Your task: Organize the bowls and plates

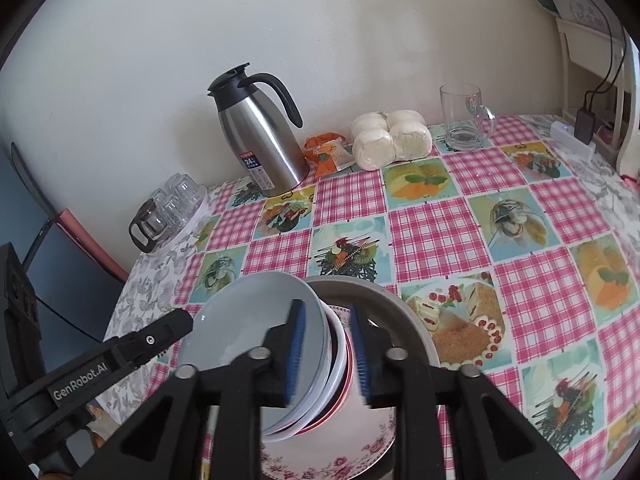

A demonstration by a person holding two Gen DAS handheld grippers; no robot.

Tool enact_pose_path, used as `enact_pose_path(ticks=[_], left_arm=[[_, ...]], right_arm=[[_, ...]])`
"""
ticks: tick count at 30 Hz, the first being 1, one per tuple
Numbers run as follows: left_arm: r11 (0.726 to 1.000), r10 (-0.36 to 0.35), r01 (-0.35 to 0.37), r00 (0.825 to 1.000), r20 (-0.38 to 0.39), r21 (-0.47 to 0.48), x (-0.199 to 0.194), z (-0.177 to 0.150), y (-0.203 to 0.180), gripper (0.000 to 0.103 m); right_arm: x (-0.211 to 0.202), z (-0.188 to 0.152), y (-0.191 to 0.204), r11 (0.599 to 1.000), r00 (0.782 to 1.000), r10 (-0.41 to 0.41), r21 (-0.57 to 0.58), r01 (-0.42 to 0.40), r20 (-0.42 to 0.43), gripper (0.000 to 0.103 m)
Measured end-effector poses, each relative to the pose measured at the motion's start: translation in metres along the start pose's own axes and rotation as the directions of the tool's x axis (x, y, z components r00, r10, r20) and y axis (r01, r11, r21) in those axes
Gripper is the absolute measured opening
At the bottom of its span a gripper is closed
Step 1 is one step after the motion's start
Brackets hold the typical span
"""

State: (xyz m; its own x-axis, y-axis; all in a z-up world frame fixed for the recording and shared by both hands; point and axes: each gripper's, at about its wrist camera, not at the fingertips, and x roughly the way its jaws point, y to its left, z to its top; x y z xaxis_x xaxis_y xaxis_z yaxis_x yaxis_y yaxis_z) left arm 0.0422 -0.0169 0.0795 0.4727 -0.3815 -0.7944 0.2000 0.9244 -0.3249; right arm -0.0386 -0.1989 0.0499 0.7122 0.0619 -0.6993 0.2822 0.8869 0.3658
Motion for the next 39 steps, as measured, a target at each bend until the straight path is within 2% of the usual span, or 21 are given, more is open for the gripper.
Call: enact_pose_path(ticks=[4, 6, 8, 11, 17, 19, 20, 23, 27, 31, 39], left_arm=[[0.999, 0.047, -0.047, 0.999, 0.005, -0.002, 0.000, 0.000, 0.003, 0.058], [0.997, 0.079, -0.079, 0.997, 0.005, -0.001, 0.001, 0.000, 0.005, 0.067], [0.995, 0.103, -0.103, 0.995, 0.001, 0.006, 0.003, -0.001, 0.006, 0.068], [0.992, 0.129, -0.129, 0.992, -0.008, 0.006, 0.007, -0.002, 0.008, 0.077], [0.986, 0.168, -0.169, 0.986, 0.006, 0.010, 0.007, -0.002, 0.009, 0.078], [0.984, 0.176, -0.177, 0.984, 0.011, 0.011, 0.007, -0.001, 0.010, 0.085], [0.983, 0.183, -0.183, 0.983, 0.014, 0.012, 0.008, -0.001, 0.010, 0.092], [0.981, 0.192, -0.193, 0.981, 0.035, 0.023, 0.006, -0.001, 0.009, 0.093], [0.978, 0.207, -0.209, 0.977, 0.046, 0.022, 0.005, 0.000, 0.010, 0.094], [0.975, 0.220, -0.221, 0.974, 0.044, 0.013, 0.006, 0.000, 0.012, 0.094], [0.966, 0.258, -0.258, 0.965, 0.040, -0.012, 0.006, -0.001, 0.018, 0.096]], right_arm=[[0.000, -0.001, 0.002, 1.000, 1.000, -0.013, -0.026, 0.013, 0.002, 0.059], [0.000, -0.001, 0.001, 0.999, 1.000, -0.020, -0.029, 0.020, 0.003, 0.063], [0.000, -0.001, 0.000, 0.999, 0.999, -0.034, -0.030, 0.034, 0.004, 0.070], [0.002, -0.001, -0.003, 0.998, 0.999, -0.050, -0.028, 0.050, -0.002, 0.075], [0.005, -0.002, -0.005, 0.997, 0.998, -0.066, -0.037, 0.065, -0.011, 0.082], [0.006, -0.002, -0.007, 0.997, 0.998, -0.067, -0.034, 0.067, -0.014, 0.084], [0.006, -0.002, -0.008, 0.997, 0.997, -0.069, -0.031, 0.069, -0.017, 0.086], [0.007, -0.002, -0.009, 0.997, 0.997, -0.071, -0.025, 0.070, -0.019, 0.092], [0.007, -0.002, -0.010, 0.997, 0.997, -0.075, -0.033, 0.075, -0.018, 0.093], [0.007, -0.002, -0.012, 0.996, 0.996, -0.085, -0.041, 0.084, -0.014, 0.103], [0.005, -0.002, -0.014, 0.994, 0.996, -0.091, -0.063, 0.091, -0.001, 0.103]])
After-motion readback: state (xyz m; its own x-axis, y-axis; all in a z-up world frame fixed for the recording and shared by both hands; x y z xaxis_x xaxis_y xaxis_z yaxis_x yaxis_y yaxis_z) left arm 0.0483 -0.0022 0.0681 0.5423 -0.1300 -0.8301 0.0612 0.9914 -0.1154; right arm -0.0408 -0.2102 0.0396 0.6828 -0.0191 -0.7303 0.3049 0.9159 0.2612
